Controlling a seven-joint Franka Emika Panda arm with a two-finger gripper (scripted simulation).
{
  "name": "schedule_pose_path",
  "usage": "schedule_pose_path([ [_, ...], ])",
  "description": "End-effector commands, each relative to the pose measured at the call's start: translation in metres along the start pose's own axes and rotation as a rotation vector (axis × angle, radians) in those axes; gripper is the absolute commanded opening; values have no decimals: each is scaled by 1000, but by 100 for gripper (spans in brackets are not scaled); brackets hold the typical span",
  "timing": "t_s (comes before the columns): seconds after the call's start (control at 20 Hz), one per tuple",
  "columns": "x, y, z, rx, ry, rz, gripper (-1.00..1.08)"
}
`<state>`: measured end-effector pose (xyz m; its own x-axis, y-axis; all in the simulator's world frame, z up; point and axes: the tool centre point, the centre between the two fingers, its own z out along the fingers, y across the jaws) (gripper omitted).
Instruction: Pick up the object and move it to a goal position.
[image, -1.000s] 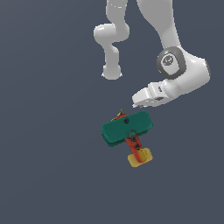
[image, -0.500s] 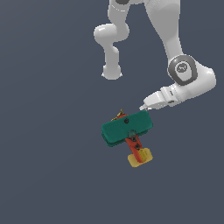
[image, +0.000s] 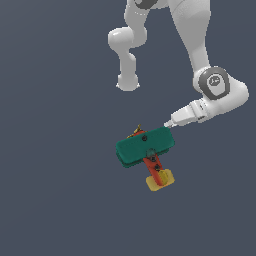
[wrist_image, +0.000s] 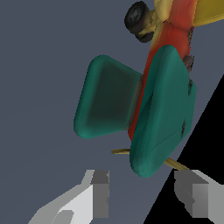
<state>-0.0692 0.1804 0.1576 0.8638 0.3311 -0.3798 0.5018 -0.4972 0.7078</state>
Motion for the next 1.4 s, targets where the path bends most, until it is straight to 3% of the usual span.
schedule_pose_path([
  [0.0, 1, -2, -2, -15, 4, -5, 28],
  [0.65, 1, 7, 7, -26, -18, 36, 28],
  [1.35, 7, 0, 5, -110, -10, 37, 28],
])
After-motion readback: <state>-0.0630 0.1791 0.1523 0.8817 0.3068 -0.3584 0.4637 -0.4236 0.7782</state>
